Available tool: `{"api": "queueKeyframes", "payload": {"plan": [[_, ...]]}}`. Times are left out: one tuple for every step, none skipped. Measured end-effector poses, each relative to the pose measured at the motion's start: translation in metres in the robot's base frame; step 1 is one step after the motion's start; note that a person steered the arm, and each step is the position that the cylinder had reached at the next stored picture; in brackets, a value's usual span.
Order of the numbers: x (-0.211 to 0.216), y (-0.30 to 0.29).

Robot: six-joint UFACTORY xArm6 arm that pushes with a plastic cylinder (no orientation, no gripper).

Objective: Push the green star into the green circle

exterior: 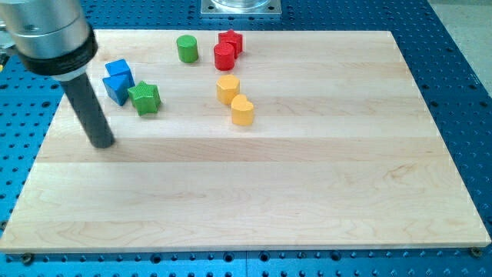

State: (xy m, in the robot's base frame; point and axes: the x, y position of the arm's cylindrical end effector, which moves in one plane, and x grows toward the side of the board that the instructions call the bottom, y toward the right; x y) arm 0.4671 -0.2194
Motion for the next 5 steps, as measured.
{"api": "queueKeyframes", "payload": {"plan": [[0.008,-0.007],[-0.012,-0.002],[-0.033,0.012],[-0.035,0.012],[-0.012,-0.013]]}}
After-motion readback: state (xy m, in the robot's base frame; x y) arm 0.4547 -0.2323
